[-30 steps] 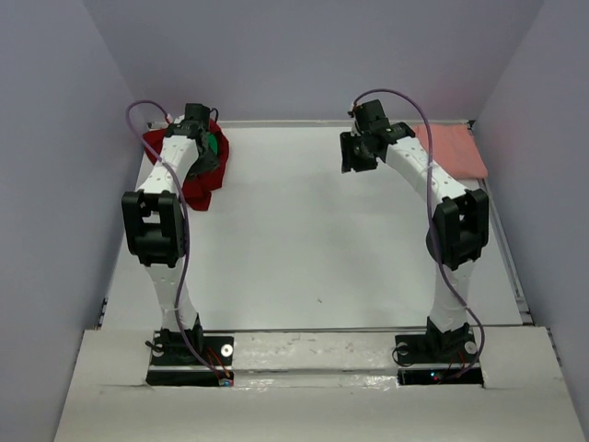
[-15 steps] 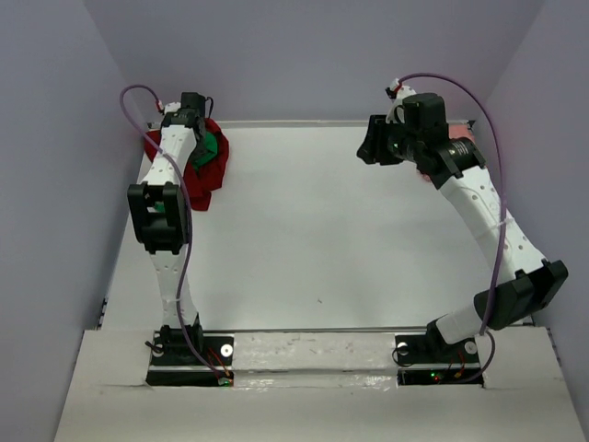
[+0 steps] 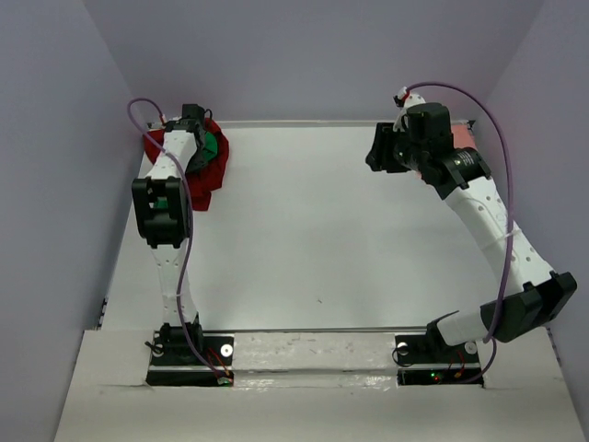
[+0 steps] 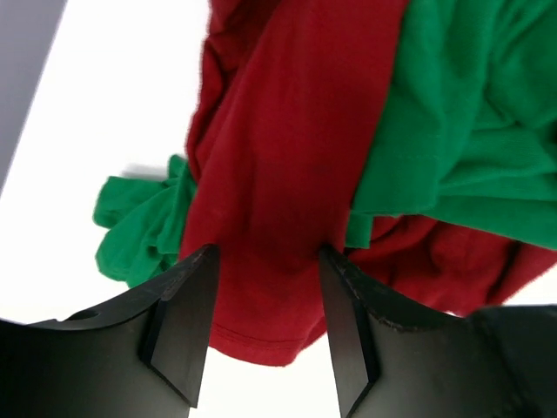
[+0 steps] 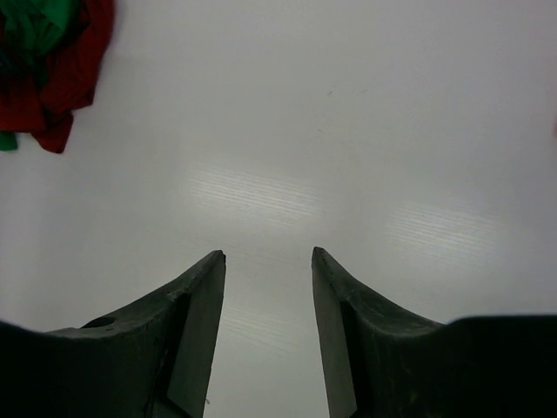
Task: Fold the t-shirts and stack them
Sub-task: Neatly place the folded tshirt to the corner
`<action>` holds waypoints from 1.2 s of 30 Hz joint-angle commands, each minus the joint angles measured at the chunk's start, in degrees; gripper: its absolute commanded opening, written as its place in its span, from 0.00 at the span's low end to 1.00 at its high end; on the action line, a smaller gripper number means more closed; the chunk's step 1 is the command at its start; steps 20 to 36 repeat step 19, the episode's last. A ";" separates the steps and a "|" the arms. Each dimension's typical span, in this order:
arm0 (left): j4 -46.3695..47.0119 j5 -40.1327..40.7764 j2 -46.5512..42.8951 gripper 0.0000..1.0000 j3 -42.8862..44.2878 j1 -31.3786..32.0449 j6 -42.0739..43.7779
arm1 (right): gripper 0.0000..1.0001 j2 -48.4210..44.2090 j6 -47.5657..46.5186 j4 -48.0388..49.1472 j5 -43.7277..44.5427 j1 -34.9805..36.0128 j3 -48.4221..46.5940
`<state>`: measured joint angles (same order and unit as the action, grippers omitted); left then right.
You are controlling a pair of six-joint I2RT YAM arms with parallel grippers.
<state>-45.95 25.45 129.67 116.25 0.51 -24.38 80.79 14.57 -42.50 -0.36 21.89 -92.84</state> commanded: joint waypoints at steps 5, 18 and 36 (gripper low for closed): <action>4.90 -4.62 -19.06 0.60 -6.46 2.29 0.74 | 0.70 -3.08 -1.74 4.97 7.66 0.52 2.84; 11.74 -4.98 -42.11 0.61 -21.57 19.25 2.06 | 0.87 -12.32 -1.29 10.68 12.05 0.52 11.27; 13.24 -5.32 -43.78 0.61 -25.76 21.26 1.80 | 0.88 -13.28 -1.38 11.21 10.14 0.52 12.58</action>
